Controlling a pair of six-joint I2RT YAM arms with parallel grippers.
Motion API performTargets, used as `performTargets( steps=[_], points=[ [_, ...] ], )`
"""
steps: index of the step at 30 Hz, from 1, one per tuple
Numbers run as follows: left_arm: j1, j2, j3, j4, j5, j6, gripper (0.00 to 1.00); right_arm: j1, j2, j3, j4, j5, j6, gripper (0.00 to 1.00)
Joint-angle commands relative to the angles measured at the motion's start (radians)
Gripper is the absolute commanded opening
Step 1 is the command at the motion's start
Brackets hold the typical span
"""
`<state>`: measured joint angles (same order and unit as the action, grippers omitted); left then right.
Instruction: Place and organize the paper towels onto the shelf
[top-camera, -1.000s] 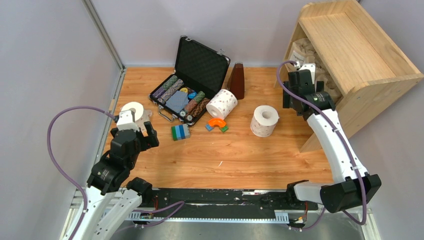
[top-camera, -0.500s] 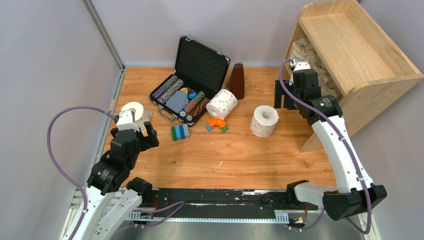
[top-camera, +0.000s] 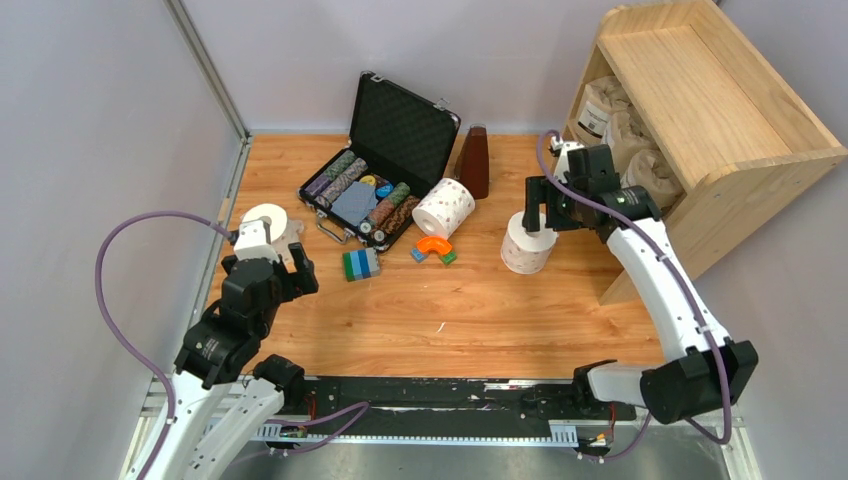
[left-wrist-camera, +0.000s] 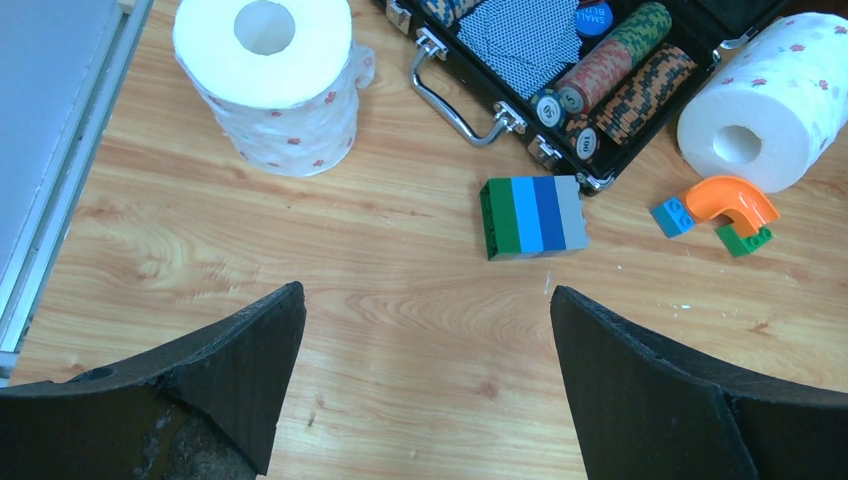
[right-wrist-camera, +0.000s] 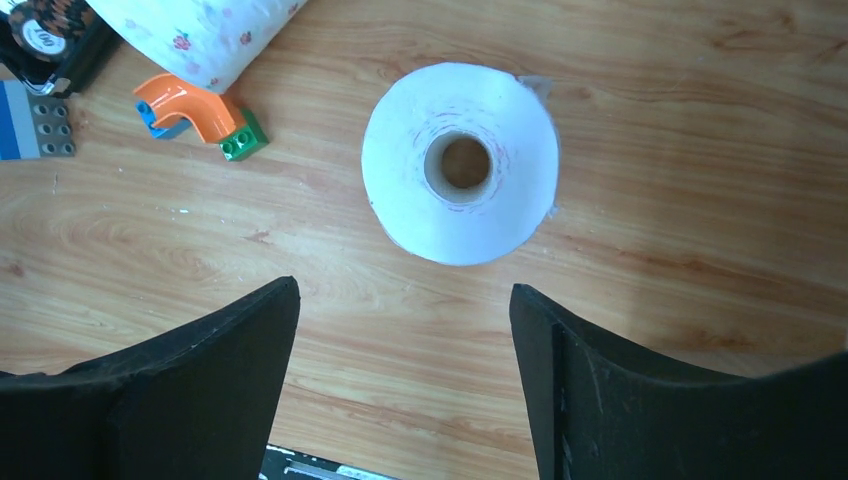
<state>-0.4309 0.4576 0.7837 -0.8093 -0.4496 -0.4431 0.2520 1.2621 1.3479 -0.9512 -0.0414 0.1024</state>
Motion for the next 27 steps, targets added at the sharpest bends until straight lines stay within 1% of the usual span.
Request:
performTargets(
  steps=[1,9,12,15,20,24,27],
  points=[
    [0.004,0.013,0.000,0.033,-0.002,0.008,1.00,0.003,0.057,-0.006,0.057,-0.053,0.007,0.77],
    [0.004,0.015,0.001,0.029,-0.012,0.006,1.00,0.002,0.216,-0.012,0.117,-0.056,0.003,0.70],
    [0.004,0.017,0.000,0.028,-0.014,0.005,1.00,0.002,0.261,-0.012,0.131,-0.072,0.002,0.69],
    [0.004,0.021,0.001,0.027,-0.016,0.005,1.00,0.002,0.300,-0.012,0.146,-0.083,0.000,0.65],
    [0.004,0.026,0.002,0.027,-0.014,0.004,1.00,0.004,0.349,-0.023,0.171,-0.114,-0.003,0.61],
    [0.004,0.030,0.002,0.027,-0.012,0.006,1.00,0.010,0.372,-0.049,0.196,-0.115,-0.011,0.59],
    [0.004,0.029,0.002,0.028,-0.011,0.006,1.00,0.016,0.391,-0.057,0.200,-0.109,-0.012,0.55]
  ],
)
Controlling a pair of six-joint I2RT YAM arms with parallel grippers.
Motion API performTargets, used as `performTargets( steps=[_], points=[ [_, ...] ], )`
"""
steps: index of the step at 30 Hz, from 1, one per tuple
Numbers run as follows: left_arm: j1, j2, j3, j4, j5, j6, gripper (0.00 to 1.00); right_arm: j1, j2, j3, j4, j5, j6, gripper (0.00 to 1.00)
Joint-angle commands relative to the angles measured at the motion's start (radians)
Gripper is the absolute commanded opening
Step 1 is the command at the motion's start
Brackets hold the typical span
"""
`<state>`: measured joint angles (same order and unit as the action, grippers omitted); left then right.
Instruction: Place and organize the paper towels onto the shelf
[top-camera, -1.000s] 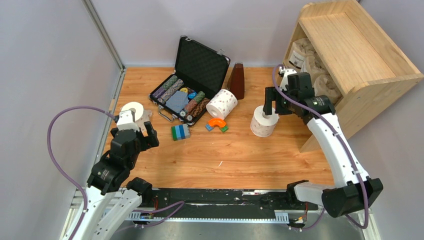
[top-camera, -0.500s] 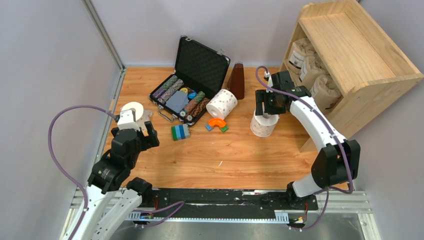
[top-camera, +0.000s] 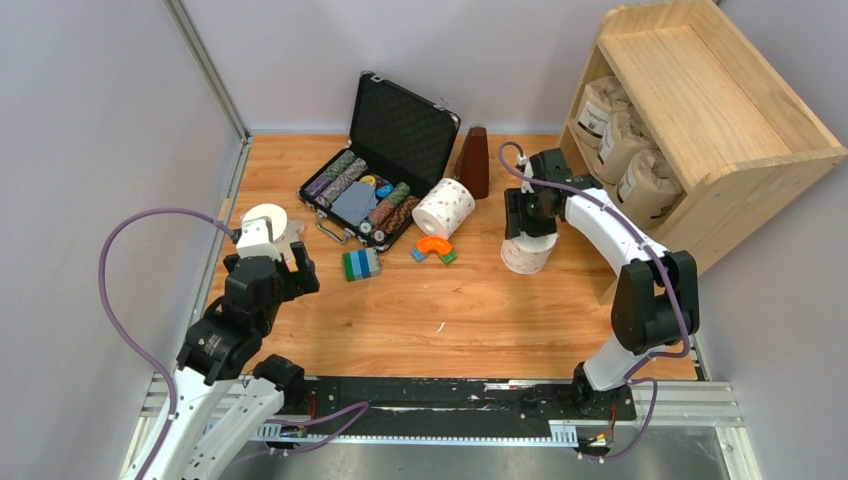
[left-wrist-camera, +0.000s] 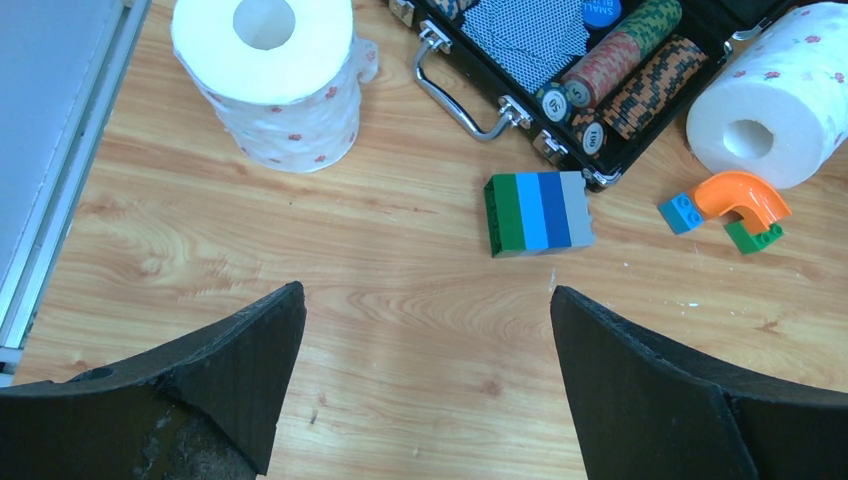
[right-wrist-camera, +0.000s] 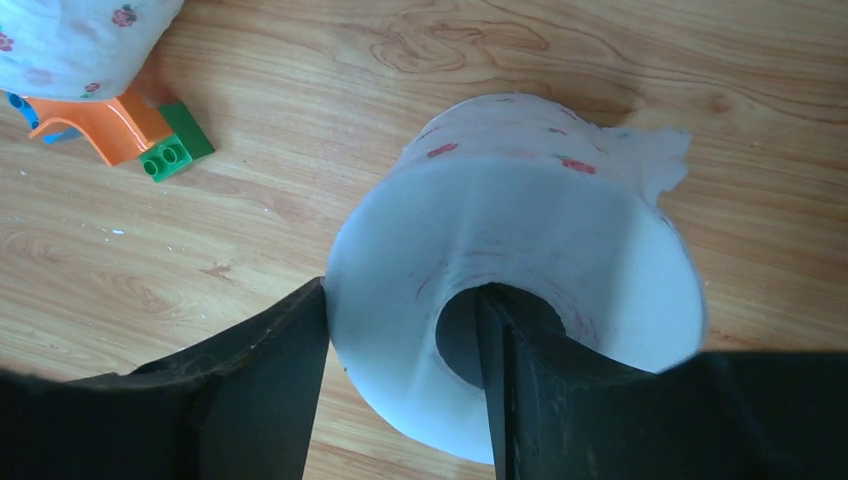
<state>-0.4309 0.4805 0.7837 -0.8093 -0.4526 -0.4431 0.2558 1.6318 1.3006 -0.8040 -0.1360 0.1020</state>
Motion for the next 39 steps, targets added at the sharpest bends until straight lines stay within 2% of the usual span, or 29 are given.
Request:
performTargets(
  steps=[1,9,12,22,29,34,39],
  points=[
    [0.004,0.007,0.002,0.028,-0.009,0.006,1.00,0.017,0.024,-0.012,0.051,-0.005,-0.012,0.54],
    [0.004,0.011,0.002,0.025,-0.008,0.007,1.00,0.060,-0.014,0.047,-0.025,0.078,-0.020,0.25],
    [0.004,0.014,0.002,0.025,-0.008,0.008,1.00,0.080,-0.041,0.103,-0.071,0.102,-0.021,0.20],
    [0.004,0.040,0.002,0.031,0.012,0.013,1.00,0.132,-0.138,0.431,-0.181,0.196,-0.062,0.19],
    [0.004,0.060,0.002,0.032,0.022,0.017,1.00,0.133,-0.119,0.771,-0.230,0.282,-0.140,0.21],
    [0.004,0.068,0.002,0.035,0.029,0.019,1.00,0.132,-0.101,0.974,-0.192,0.326,-0.195,0.22],
    [0.004,0.074,0.001,0.037,0.033,0.021,1.00,0.132,-0.119,1.025,-0.062,0.431,-0.282,0.22]
  ],
)
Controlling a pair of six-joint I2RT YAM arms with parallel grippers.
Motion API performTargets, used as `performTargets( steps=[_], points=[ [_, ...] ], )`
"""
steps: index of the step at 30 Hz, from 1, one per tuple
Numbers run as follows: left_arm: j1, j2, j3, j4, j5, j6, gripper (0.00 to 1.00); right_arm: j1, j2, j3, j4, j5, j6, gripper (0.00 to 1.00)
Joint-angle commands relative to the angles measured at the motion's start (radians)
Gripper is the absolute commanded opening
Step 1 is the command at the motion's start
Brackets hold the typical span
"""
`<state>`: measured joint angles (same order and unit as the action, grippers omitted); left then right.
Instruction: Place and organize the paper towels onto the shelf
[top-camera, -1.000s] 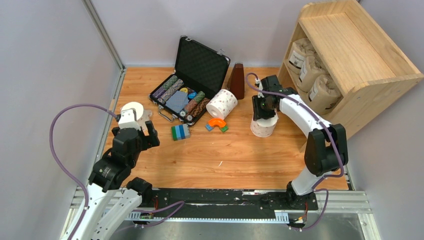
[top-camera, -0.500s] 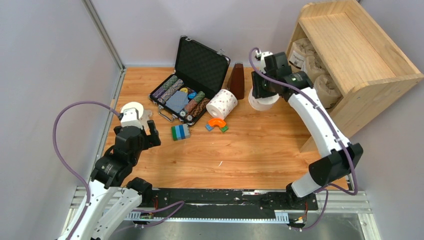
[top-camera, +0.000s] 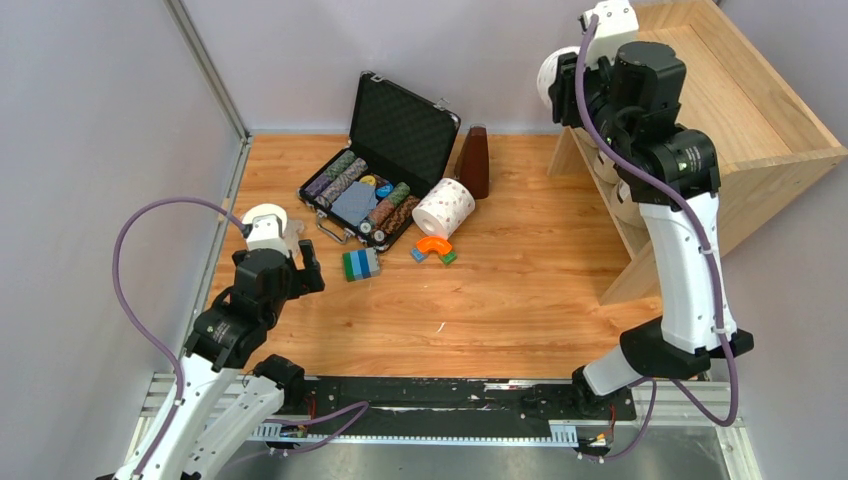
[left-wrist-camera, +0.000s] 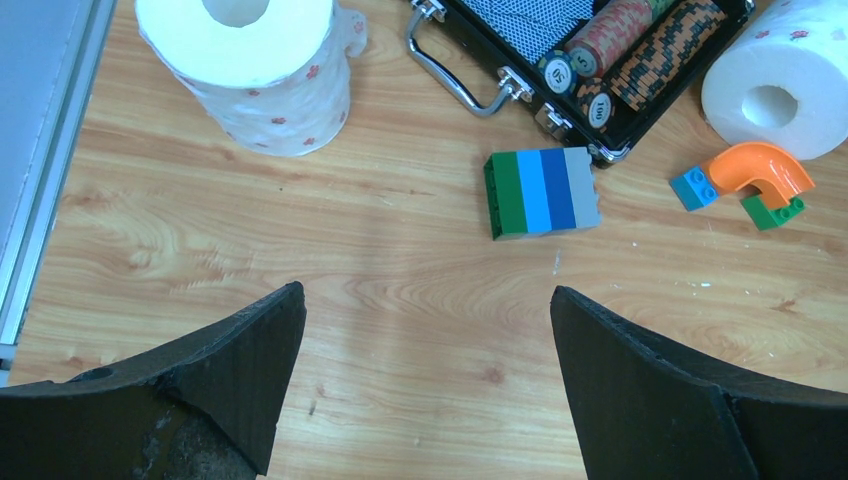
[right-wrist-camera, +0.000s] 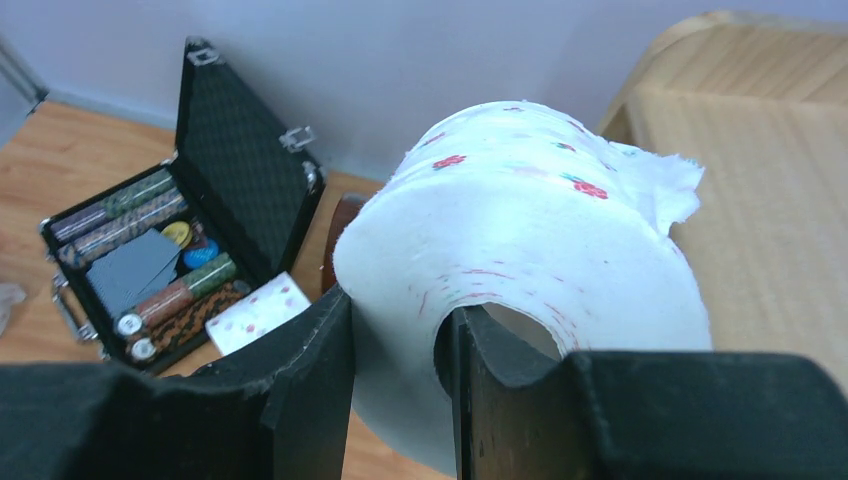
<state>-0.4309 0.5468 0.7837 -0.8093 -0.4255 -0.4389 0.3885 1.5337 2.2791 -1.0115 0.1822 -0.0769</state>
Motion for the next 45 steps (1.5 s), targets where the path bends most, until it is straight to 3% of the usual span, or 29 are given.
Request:
performTargets(
  steps=[1,10,39,45],
  points=[
    [0.004,0.010,0.002,0.037,0.007,0.017,1.00,-0.002,-0.021,0.049,0.171,0.133,-0.121,0.23],
    [0.005,0.007,0.001,0.033,-0.004,0.016,1.00,-0.064,0.043,0.097,0.300,0.218,-0.244,0.26],
    [0.004,0.087,-0.001,0.056,0.065,0.037,1.00,-0.279,0.184,0.127,0.397,0.133,-0.210,0.48],
    [0.004,0.102,0.000,0.057,0.072,0.039,1.00,-0.318,0.217,0.140,0.433,0.134,-0.213,0.56]
  ],
)
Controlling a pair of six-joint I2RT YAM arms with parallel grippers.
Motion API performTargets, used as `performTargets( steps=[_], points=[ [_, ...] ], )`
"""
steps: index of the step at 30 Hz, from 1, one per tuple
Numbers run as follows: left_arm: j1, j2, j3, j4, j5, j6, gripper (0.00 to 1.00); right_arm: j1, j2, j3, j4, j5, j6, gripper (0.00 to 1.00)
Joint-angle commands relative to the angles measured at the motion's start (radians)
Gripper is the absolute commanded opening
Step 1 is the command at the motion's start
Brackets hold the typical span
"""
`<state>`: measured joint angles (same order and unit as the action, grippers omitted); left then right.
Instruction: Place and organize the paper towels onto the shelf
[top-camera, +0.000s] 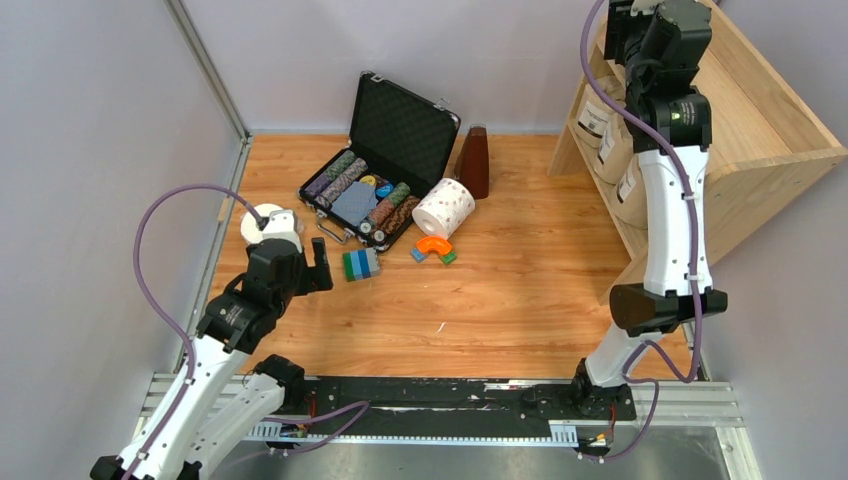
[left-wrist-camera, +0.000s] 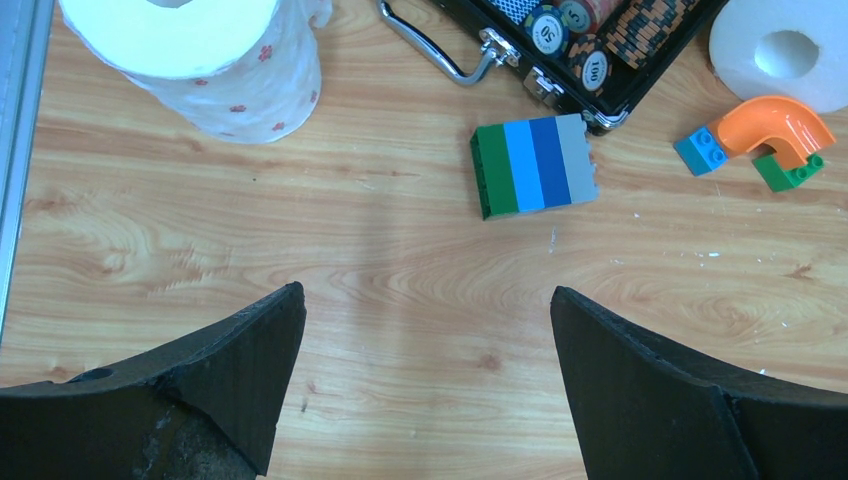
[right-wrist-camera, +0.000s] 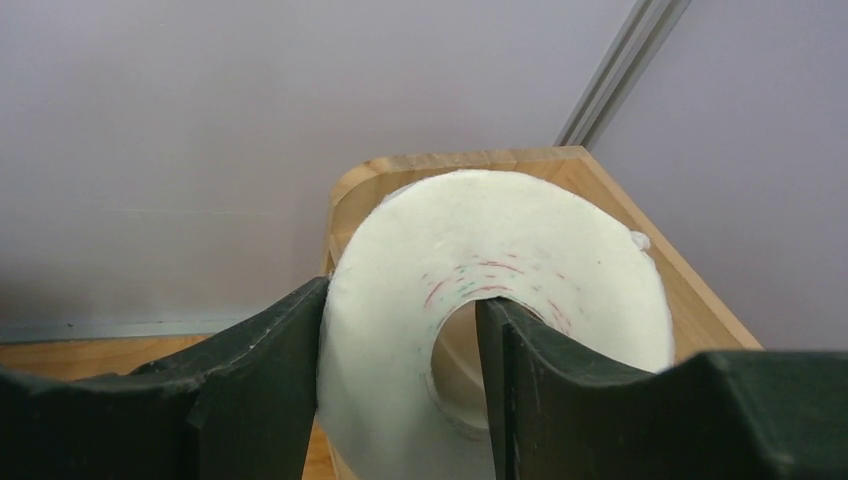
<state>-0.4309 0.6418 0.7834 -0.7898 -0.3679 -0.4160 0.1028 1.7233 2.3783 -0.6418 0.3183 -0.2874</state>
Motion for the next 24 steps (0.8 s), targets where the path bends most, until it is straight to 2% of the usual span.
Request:
performTargets(
  steps=[1,17,24],
  points=[
    [0.004,0.009,0.001,0.039,0.016,0.017,1.00,-0.037,0.031,0.045,0.067,-0.005,-0.002,0.58],
    [0.004,0.016,0.001,0.034,0.001,0.014,1.00,-0.060,0.074,0.092,0.216,-0.030,-0.050,0.72],
    [0.004,0.016,0.001,0.034,0.002,0.016,1.00,-0.059,0.095,0.078,0.243,-0.047,-0.079,0.70]
  ],
)
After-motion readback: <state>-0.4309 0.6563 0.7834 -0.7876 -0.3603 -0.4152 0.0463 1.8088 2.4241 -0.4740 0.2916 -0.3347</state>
